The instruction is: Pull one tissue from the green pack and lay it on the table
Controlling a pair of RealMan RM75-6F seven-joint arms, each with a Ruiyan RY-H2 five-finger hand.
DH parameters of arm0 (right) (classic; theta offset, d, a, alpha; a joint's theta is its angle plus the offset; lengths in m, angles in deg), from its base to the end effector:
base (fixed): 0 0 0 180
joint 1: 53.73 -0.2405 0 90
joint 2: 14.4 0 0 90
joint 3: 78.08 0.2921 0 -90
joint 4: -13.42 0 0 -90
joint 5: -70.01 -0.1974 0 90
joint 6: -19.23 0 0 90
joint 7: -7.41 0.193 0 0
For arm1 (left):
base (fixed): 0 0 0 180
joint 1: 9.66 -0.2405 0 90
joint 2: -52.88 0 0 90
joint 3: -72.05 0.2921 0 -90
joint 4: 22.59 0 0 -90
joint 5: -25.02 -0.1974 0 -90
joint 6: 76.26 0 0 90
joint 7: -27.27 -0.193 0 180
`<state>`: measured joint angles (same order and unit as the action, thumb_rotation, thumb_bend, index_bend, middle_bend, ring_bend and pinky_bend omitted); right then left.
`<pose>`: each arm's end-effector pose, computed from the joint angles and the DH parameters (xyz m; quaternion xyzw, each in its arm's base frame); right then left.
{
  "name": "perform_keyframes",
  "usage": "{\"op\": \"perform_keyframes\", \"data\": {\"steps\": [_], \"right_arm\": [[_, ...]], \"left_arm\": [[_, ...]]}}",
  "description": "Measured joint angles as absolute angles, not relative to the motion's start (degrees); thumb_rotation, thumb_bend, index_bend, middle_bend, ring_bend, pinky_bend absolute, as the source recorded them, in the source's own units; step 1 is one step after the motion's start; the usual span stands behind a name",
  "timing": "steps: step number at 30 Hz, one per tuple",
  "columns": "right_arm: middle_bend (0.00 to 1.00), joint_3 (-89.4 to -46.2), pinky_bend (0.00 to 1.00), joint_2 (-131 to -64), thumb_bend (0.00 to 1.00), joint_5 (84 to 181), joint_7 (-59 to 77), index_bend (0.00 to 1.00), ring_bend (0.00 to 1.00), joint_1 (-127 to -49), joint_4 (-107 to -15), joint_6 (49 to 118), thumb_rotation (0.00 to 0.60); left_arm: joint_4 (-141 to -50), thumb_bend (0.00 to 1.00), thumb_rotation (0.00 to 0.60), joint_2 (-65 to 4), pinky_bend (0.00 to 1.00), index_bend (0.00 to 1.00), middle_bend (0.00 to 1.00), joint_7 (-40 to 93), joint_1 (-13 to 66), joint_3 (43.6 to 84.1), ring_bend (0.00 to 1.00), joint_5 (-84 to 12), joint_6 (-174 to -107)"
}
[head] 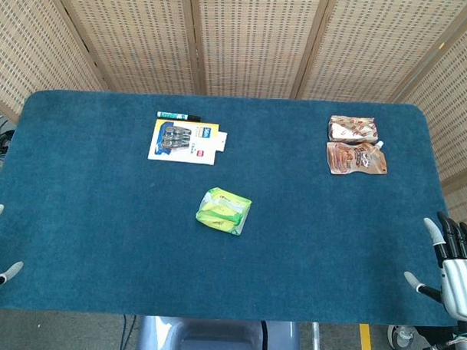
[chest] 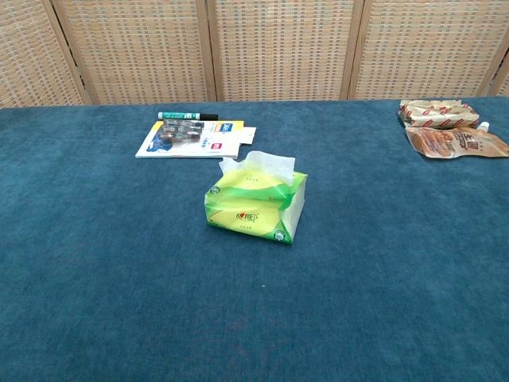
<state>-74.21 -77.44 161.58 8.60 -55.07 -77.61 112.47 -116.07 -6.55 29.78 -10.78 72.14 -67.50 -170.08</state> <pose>-0.3262 -0.2124 0.2149 0.5840 -0.3310 0.4302 0.6036 -0.3318 0.1856 0.2206 -0.5926 -0.3604 -0.4041 0.5964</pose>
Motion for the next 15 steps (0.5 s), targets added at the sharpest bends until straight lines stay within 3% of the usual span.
{"op": "perform_keyframes", "data": {"steps": [10, 15], "right_arm": [[0.00, -74.14, 0.00, -77.59, 0.00, 160.68, 8.48, 0.00, 0.00, -55.54, -77.13, 110.94, 0.600], [0.00, -73.64, 0.00, -77.41, 0.04, 160.67, 9.86, 0.06, 0.00, -56.79, -77.50, 109.57, 0.600]], "left_arm": [[-115.78, 0.00, 0.600, -6.82, 0.00, 0.00, 0.00, 29.31, -10.63, 72.31, 0.00, -67.53, -169.44], [-115.95, 0.00, 0.600, -6.54, 0.00, 0.00, 0.00, 29.68, -10.15, 72.39, 0.00, -67.43, -168.41]]}}
